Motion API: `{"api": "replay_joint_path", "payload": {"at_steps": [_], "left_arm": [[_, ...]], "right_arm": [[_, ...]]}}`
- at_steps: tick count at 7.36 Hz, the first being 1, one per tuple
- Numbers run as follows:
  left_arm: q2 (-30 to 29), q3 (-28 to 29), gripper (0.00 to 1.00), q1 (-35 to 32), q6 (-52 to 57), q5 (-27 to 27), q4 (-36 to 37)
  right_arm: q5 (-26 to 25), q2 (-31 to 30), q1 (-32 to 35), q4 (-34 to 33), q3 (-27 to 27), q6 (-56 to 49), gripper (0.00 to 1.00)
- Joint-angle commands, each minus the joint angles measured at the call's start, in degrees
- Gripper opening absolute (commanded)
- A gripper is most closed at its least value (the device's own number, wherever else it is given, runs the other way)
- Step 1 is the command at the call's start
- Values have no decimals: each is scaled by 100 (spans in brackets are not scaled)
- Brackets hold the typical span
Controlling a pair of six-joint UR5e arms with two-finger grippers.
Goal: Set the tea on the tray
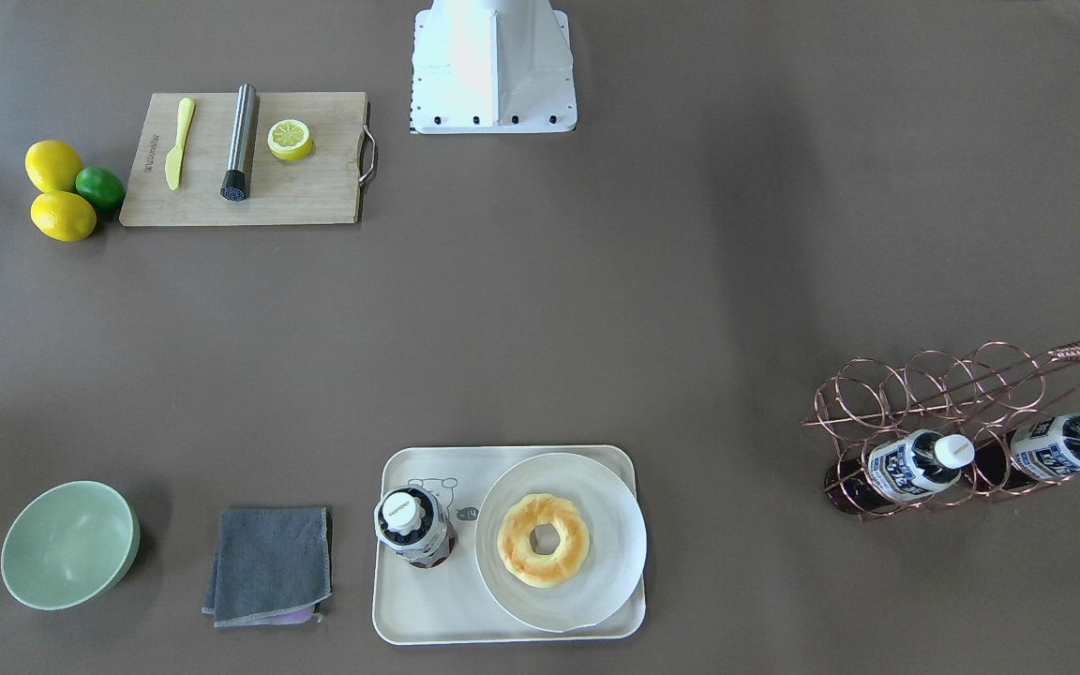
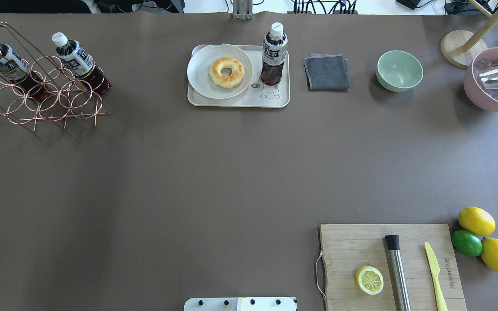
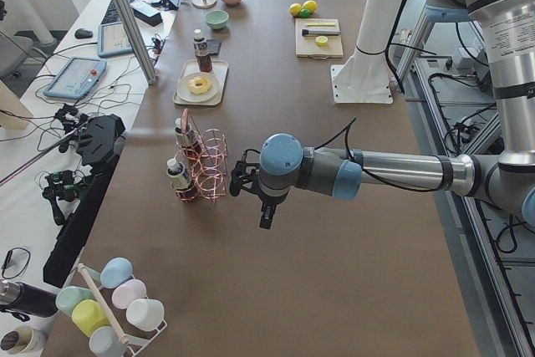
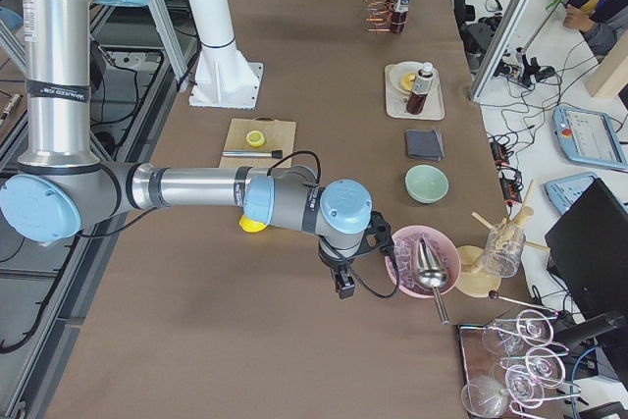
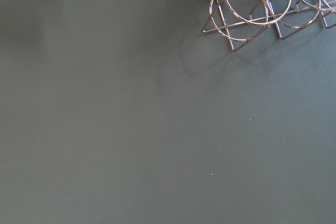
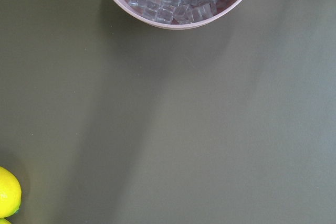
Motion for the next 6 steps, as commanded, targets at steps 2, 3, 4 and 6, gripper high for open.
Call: {"api": "replay_joint_path", "payload": {"at_steps": [2,3,4,6], "left_arm": [[-145,-144,97,-298,518,57,852],[-172,-275,97,-482,519,205,854],[-154,-520,97,-979,527,642,820],[-84,-723,97,-1045,754,655,828]], "right_arm": [[-489,54,22,97,44,-4,100],[-499,27,22,98,44,-4,100],[-534,27,22,106,53,-4,100],[-534,1,22,115,166,22,100]]}}
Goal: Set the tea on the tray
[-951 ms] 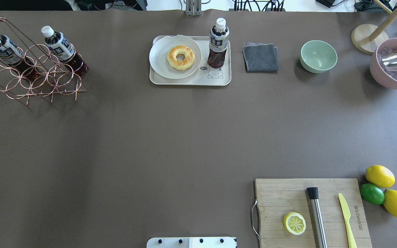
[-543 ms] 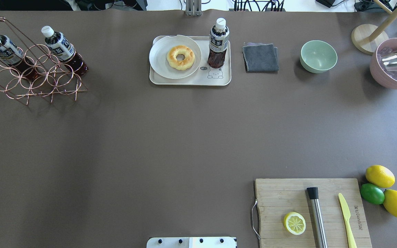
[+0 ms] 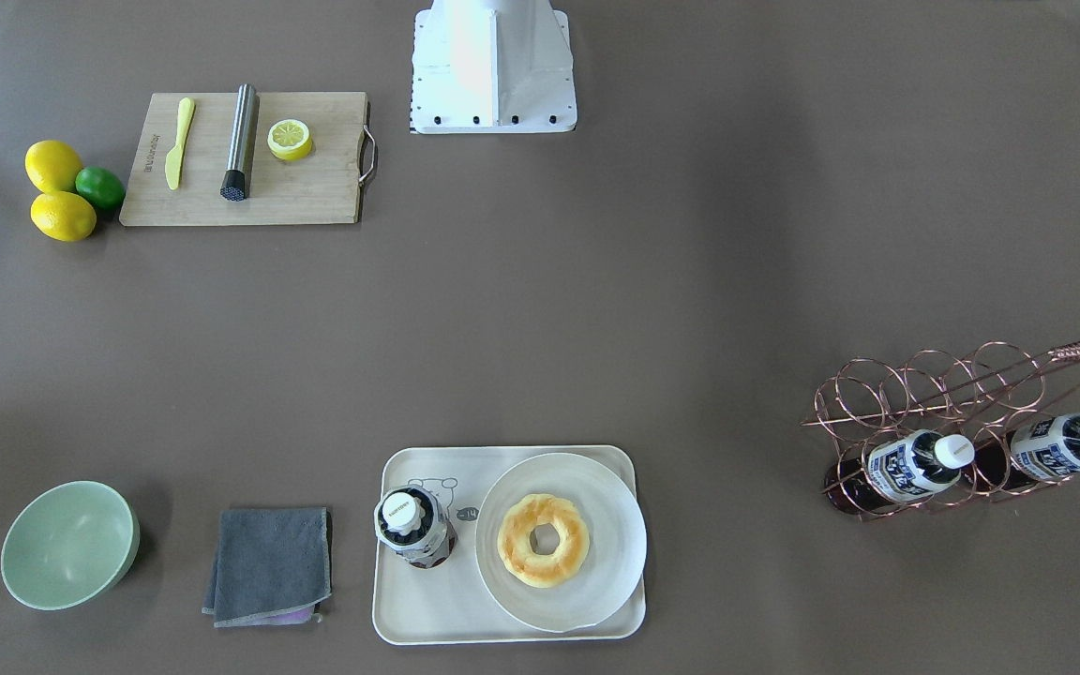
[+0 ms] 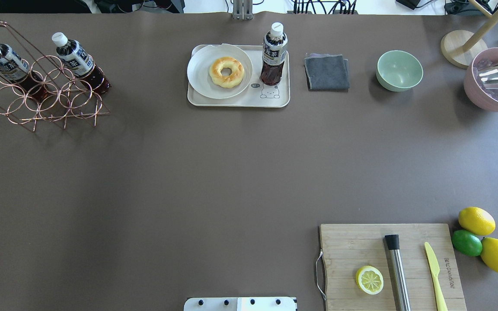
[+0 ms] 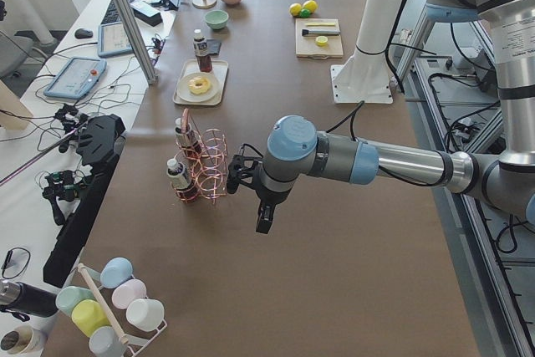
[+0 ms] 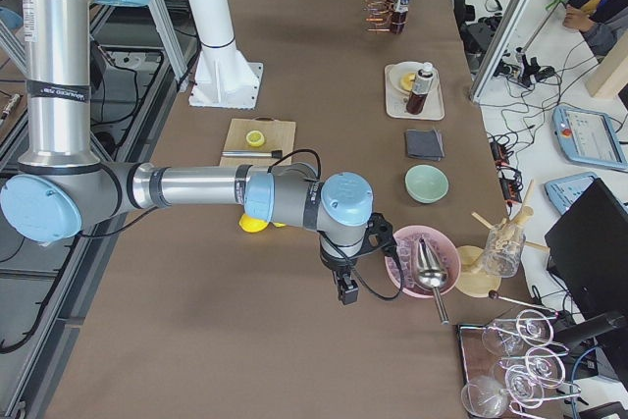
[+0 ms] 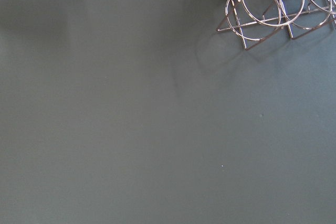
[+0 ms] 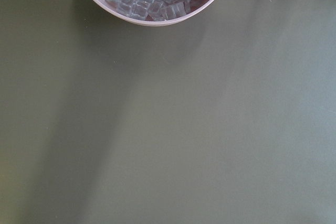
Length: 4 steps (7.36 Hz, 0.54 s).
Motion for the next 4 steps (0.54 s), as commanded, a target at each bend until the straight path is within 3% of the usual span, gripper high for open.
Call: {"api": "replay_joint_path", "payload": {"at_steps": [1,4], "left_arm": [[24,-259,97,-171,251,126,-5],[24,-286,97,-215,261,135,-14]], "right_arm": [[8,-36,0,4,117,18,100],[52,-27,-17,4,99,87,100]]}}
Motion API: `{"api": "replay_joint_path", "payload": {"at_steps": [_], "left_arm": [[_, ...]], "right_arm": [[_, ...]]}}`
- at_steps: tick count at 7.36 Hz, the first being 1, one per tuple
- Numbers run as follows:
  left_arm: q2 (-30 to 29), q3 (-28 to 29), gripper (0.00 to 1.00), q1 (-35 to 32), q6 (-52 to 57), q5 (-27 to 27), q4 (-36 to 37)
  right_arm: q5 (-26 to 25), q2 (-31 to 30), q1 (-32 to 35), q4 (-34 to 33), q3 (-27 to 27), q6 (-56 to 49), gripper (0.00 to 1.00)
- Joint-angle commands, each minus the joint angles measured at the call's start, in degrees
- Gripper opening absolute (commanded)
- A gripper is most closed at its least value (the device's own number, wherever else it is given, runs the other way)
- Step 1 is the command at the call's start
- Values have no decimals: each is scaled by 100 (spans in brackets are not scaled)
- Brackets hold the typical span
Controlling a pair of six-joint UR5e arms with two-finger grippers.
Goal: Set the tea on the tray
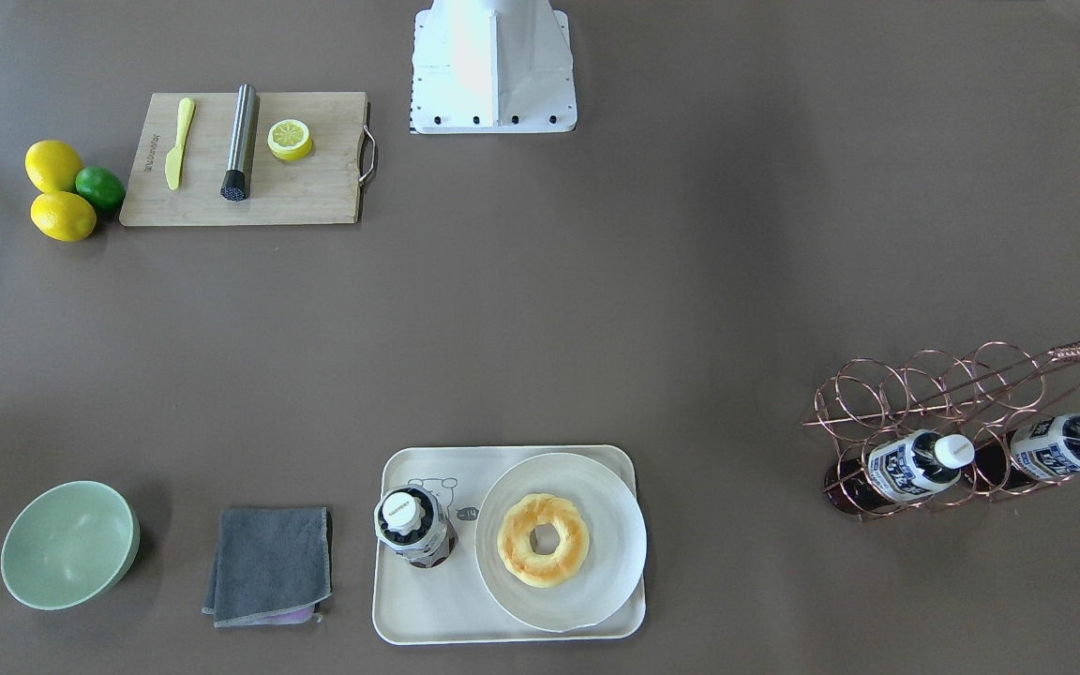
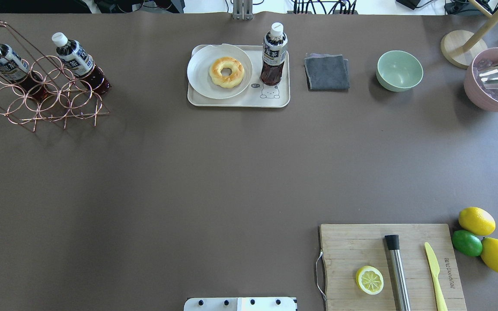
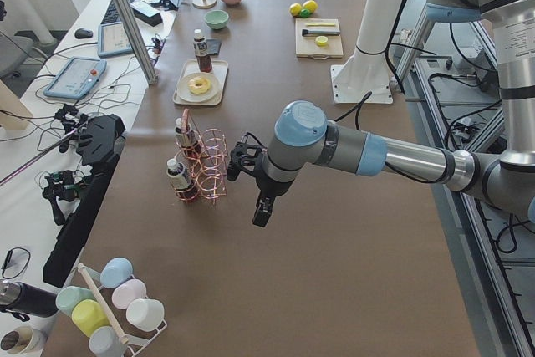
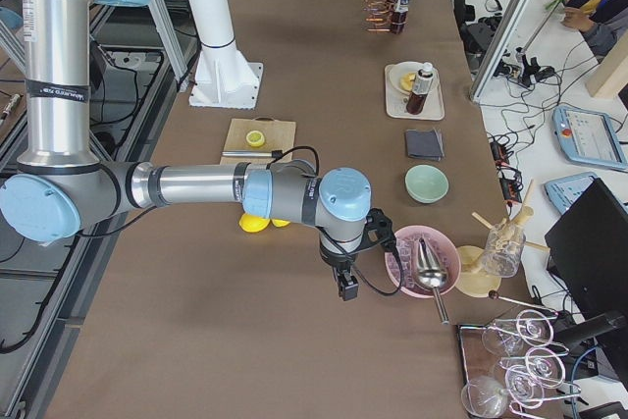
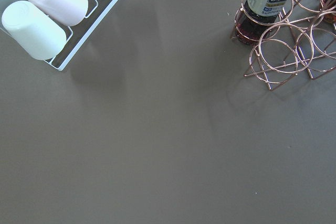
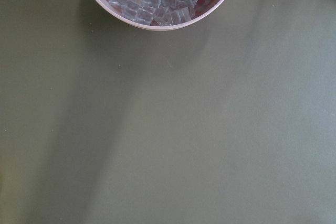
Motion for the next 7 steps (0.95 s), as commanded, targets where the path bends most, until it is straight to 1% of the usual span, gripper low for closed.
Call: {"api": "replay_joint_path", "payload": {"at_steps": [1,3,7], "left_arm": [[15,11,97,-31,12,14,0],[-11,46,97,-22,3,23,0],[-20,-120,97,-48,12,-21,-79]], "right_arm": [[12,24,-11,9,7,144,100],[-5,33,-11,9,-1,153,100],[21,-3,-11,0,51,153,100]]}}
